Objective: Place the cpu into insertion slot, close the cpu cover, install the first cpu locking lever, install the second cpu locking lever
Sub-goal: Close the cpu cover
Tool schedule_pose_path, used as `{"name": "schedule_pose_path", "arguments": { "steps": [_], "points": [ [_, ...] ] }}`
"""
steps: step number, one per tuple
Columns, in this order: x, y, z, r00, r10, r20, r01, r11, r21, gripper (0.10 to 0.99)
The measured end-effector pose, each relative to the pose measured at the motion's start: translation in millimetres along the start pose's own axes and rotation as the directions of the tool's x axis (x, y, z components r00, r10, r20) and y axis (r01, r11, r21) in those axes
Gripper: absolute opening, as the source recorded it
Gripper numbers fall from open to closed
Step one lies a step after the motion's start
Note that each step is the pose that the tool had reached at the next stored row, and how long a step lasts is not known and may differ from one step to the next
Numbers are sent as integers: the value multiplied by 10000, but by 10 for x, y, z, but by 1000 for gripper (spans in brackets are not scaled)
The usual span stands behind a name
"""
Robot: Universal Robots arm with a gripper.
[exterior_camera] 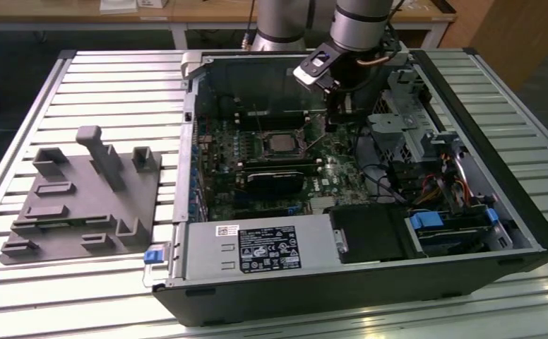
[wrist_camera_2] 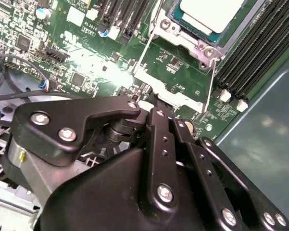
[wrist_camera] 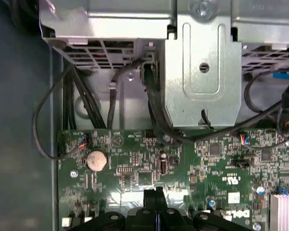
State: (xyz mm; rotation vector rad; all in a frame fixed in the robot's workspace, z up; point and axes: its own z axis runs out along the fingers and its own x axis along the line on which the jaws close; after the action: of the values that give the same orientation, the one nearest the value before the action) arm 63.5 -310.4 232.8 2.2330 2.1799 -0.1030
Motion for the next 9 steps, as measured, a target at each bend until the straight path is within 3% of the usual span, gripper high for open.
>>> {"name": "schedule_pose_path", "arguments": {
  "steps": [6, 9],
  "points": [
    [0, -3, 0, 10000, -1, 2, 1, 10000, 7, 106],
    [-1, -40, 1, 10000, -1, -10, 1, 10000, 7, 106]
  ]
}}
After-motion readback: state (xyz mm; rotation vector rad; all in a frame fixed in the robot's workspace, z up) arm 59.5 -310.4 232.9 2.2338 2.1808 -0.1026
